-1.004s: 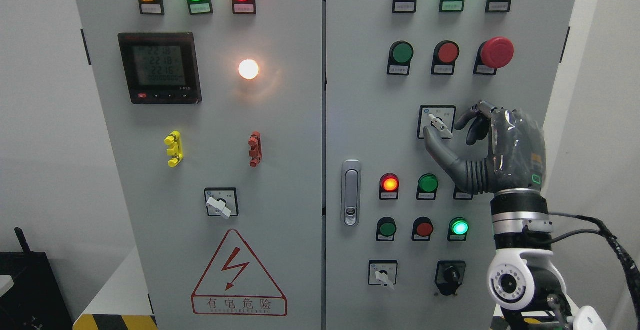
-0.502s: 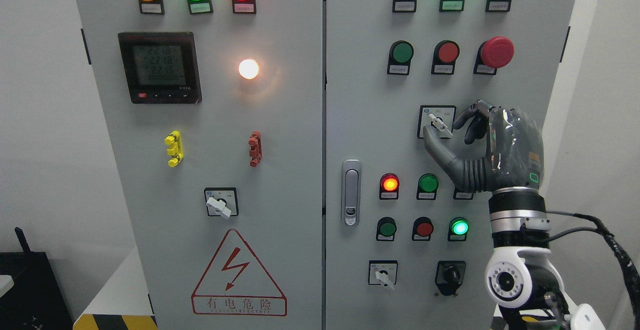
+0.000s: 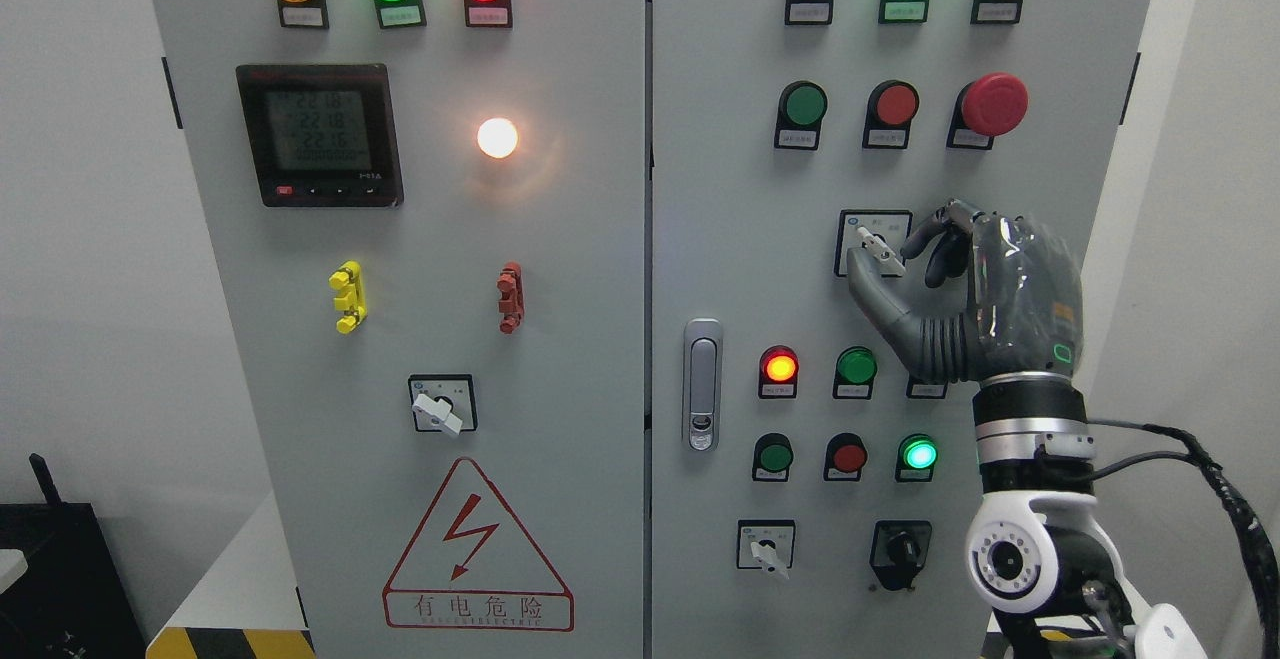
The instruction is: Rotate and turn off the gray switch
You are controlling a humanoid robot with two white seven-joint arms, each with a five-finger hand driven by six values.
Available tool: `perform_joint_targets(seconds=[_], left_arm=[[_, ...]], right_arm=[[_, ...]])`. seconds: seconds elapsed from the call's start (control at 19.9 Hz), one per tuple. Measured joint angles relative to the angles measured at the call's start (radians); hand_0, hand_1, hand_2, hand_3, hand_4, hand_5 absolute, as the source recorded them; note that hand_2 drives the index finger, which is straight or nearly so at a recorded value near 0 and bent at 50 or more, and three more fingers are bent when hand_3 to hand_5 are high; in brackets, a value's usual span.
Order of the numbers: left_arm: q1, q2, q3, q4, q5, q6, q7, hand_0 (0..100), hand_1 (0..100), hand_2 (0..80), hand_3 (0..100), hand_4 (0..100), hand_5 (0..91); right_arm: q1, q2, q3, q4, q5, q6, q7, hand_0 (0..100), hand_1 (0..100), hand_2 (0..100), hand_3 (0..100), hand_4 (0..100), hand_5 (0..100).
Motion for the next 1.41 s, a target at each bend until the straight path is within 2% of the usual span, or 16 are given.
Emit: perform_joint_targets(seconds=[1.0, 1.41], left_arm=[[0.0, 0.0, 0.0, 0.0, 0.0, 0.0, 0.0, 12, 39, 0.0, 0, 0, 0.0], [0.0, 0.0, 0.0, 0.0, 0.0, 0.0, 0.0, 12, 39, 0.0, 0, 0, 0.0]], right_arm=[[-0.01, 0.0, 0.013, 0.009, 0.005, 0.012, 0.004, 23, 46, 65, 90, 85, 100], [-0.014, 0.0, 0.017, 0.012, 0.005, 0.014, 0.001, 31, 46, 66, 91, 85, 100]])
